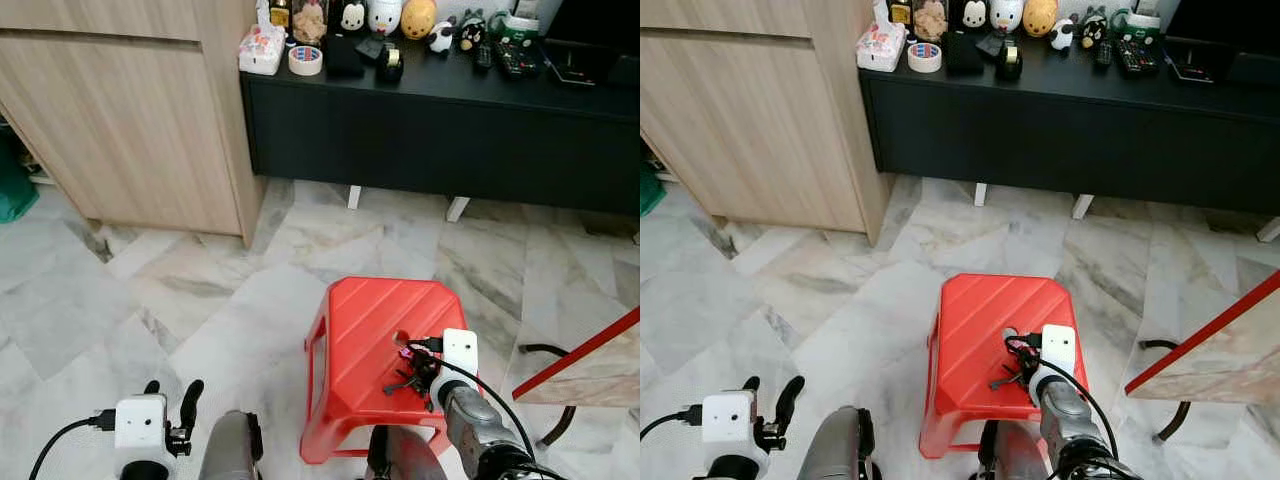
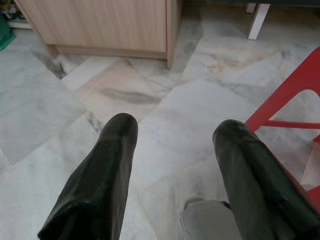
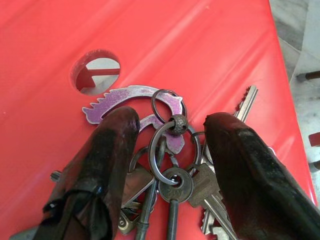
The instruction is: Hang keys on a hook
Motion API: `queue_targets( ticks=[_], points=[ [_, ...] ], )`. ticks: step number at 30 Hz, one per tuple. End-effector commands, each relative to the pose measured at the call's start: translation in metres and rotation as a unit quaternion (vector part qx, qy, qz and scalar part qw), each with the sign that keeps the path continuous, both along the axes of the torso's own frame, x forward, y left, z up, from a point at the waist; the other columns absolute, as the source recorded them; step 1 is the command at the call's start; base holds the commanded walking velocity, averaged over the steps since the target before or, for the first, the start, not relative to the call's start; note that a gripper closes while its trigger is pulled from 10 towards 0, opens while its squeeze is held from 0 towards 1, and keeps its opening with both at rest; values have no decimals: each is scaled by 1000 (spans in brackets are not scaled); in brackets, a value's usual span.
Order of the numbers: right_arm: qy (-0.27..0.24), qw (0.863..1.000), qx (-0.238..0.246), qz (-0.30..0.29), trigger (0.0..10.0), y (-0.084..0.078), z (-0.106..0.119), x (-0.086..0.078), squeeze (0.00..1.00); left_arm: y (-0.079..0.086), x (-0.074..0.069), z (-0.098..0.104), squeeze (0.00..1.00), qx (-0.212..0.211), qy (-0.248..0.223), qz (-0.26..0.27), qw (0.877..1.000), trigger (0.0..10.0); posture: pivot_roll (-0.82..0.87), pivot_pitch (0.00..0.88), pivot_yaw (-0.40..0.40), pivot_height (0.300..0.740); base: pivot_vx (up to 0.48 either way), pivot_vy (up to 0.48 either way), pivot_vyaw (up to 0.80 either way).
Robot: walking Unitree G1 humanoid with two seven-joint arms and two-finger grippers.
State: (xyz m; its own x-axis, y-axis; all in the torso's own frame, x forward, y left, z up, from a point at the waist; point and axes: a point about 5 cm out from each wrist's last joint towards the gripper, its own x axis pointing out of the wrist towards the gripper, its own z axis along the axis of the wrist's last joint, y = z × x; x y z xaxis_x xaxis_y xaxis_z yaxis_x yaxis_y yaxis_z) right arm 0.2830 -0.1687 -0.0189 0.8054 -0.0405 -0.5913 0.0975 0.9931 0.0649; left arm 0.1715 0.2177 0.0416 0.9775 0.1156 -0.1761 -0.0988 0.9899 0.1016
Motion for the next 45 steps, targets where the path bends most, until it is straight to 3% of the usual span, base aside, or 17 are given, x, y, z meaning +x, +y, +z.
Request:
queue_targets(
  ticks=[1,18,19,45],
  points=[
    [12,1000,-2,-2,10000,-2,-4,-5,0,0,-3,-1,0,5,10,-6,1000,10000,142,195,-91,625,0,0,0],
    [7,1000,-6,7,10000,3,-9,-12,0,0,4,-3,0,6,12,-8,1000,10000,125,174,-92,625,0,0,0],
    [11,1000,-9,9,118,3,-11,-15,0,0,5,-3,0,6,11,-9,1000,10000,126,173,-92,625,0,0,0],
    [5,1000,-18,12,0,5,-9,-12,0,0,9,-3,0,10,7,-8,1000,10000,133,160,-96,625,0,0,0]
  ],
)
